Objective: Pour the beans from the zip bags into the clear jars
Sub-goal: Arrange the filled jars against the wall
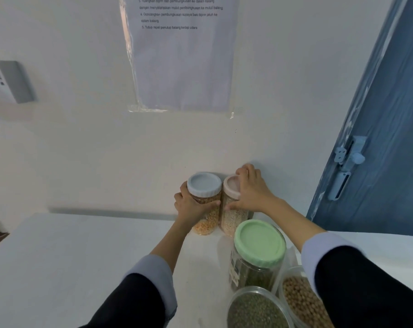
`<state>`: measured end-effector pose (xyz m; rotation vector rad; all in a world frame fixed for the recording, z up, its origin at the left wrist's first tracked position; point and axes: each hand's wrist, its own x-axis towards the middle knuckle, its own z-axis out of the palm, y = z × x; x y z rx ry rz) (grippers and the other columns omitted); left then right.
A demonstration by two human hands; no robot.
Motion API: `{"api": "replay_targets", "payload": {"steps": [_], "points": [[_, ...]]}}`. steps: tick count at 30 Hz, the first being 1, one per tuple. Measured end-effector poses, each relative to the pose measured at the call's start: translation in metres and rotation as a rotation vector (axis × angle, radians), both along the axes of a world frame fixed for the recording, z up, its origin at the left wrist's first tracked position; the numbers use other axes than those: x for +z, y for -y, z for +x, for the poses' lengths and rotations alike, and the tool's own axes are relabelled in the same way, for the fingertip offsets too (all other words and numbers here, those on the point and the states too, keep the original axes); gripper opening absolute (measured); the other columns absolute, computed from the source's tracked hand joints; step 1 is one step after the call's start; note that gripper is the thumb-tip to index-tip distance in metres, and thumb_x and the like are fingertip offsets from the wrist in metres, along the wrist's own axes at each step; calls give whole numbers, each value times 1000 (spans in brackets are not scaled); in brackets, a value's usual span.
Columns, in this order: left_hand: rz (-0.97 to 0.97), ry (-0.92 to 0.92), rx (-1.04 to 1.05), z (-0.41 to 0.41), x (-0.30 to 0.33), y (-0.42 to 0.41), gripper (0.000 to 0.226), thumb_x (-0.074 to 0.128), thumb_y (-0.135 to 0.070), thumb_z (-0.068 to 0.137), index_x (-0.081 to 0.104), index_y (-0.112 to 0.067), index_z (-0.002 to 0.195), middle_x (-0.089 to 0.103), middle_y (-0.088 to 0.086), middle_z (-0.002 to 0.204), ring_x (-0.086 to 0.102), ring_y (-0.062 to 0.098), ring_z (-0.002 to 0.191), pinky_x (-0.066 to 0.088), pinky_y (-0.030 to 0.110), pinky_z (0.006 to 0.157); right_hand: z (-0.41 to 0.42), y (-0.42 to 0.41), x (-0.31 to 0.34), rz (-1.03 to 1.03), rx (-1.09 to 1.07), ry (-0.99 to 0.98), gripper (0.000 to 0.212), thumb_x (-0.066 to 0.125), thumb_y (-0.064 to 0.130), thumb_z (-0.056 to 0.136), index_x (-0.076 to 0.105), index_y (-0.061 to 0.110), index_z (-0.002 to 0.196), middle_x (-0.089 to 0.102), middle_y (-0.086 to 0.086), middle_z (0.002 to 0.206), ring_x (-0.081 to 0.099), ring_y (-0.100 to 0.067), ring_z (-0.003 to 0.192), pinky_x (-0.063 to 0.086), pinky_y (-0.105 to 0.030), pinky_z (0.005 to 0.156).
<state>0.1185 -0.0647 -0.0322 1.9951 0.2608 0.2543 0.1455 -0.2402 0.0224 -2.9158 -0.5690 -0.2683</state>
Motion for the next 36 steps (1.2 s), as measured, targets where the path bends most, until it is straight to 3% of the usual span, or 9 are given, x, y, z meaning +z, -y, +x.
{"api": "replay_targets", "payload": {"steps": [5, 8, 10, 15, 20, 24, 28, 33, 36], "points": [[-15, 19, 39, -20, 30, -25, 112, 83, -27, 70, 6, -19, 150, 17, 15, 150, 17, 35, 138, 25, 52, 111, -42, 7, 48, 327, 114, -122, 72, 72, 51, 76, 38, 12, 126, 33, -5, 126, 35, -23, 121, 36, -35, 99], [-104, 109, 72, -39, 46, -42, 97, 77, -26, 78, 11, -18, 149, 21, 13, 149, 25, 33, 137, 28, 52, 112, -77, 19, 78, 54, 237, -552, 96, 70, 61, 65, 24, 27, 141, 32, 0, 142, 39, -19, 129, 38, -40, 107], [-176, 160, 63, -53, 54, -49, 86, 72, -24, 83, 15, -18, 148, 24, 11, 149, 29, 30, 136, 31, 48, 111, -95, 21, 75, -117, 258, -664, 109, 74, 59, 64, 9, 34, 148, 19, 2, 154, 29, -20, 138, 31, -43, 113], [-214, 175, -12, -81, 57, -52, 74, 66, -27, 88, 19, -20, 145, 27, 9, 149, 34, 28, 132, 36, 38, 101, -114, 16, 33, -333, 214, -471, 103, 82, 47, 65, 20, 30, 145, 22, -2, 147, 29, -26, 131, 36, -44, 106], [-222, 160, -49, -92, 58, -51, 72, 65, -28, 89, 19, -21, 145, 26, 9, 149, 33, 29, 134, 36, 41, 102, -95, 29, 24, -168, -23, -343, 113, 85, 36, 61, 14, 13, 146, 21, -14, 143, 30, -32, 129, 40, -42, 103], [-226, 151, -61, -98, 52, -50, 70, 64, -27, 90, 20, -22, 145, 26, 8, 149, 33, 29, 134, 37, 38, 99, -75, 53, 12, 12, -176, -169, 96, 80, 43, 67, 27, 6, 137, 29, -14, 132, 33, -30, 122, 42, -39, 94], [-181, 106, -136, -104, 43, -49, 69, 64, -27, 89, 21, -22, 144, 30, 7, 148, 36, 27, 131, 38, 34, 95, -63, 71, -4, 74, -185, -130, 97, 79, 50, 69, 31, 5, 140, 24, -14, 142, 24, -31, 130, 33, -40, 104], [-43, -35, -498, -126, 35, -45, 63, 67, -22, 86, 30, -26, 136, 42, -3, 138, 44, 17, 126, 44, 35, 101, -48, 72, -12, 79, -219, -96, 94, 85, 38, 65, 35, 6, 138, 23, -15, 143, 21, -32, 131, 35, -41, 104], [173, -109, -733, -142, 24, -28, 53, 69, -23, 85, 41, -28, 130, 50, -10, 130, 47, 4, 123, 43, 35, 104, -37, 66, -15, 77, -278, -38, 88, 82, 42, 69, 37, 6, 135, 26, -17, 140, 27, -34, 126, 39, -40, 97]]}}
